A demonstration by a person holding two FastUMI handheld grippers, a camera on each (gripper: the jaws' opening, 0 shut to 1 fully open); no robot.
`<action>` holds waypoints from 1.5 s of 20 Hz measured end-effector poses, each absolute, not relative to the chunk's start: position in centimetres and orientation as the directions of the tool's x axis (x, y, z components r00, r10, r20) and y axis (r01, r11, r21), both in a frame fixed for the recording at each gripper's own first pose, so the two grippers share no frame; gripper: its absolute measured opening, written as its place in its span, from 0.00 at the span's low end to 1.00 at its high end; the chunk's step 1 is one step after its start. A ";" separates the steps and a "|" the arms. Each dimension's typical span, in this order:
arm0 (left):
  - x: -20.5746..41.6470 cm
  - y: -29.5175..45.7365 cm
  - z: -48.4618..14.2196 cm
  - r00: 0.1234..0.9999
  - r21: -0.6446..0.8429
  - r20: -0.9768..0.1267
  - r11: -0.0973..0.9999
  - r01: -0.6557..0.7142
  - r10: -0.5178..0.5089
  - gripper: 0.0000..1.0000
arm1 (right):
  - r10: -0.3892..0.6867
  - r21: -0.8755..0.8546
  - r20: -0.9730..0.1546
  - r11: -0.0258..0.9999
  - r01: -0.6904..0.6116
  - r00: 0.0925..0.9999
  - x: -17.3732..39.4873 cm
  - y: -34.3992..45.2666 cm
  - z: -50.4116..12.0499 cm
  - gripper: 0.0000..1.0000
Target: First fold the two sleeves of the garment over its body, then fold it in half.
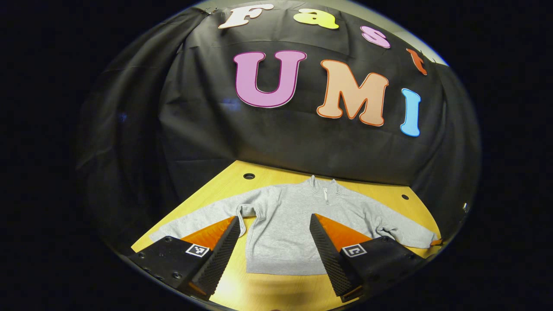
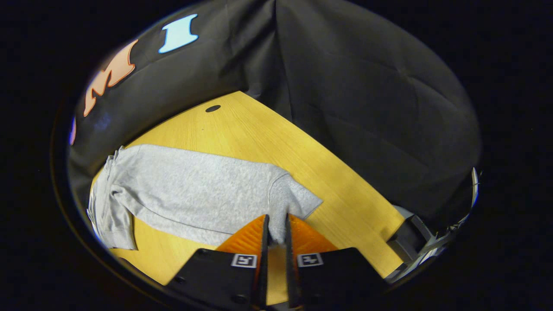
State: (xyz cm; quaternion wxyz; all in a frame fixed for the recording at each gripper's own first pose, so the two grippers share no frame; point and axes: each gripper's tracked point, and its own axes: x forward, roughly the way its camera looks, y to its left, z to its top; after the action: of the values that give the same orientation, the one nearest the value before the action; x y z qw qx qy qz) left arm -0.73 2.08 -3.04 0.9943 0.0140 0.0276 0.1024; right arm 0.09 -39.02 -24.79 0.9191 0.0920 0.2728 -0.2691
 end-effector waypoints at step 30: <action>-4.8 9.8 -3.7 0.979 0.005 -0.060 0.981 -0.194 0.194 0.95 | -0.146 0.125 -0.249 0.975 0.181 0.958 10.1 -10.7 -6.8 0.06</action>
State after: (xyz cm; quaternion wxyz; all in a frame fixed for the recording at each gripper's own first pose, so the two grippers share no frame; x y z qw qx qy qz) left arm -4.82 9.78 -3.67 0.9948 -0.0007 0.0301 0.0976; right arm 10.11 -10.71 -6.84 0.9866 0.0734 0.1198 -0.0830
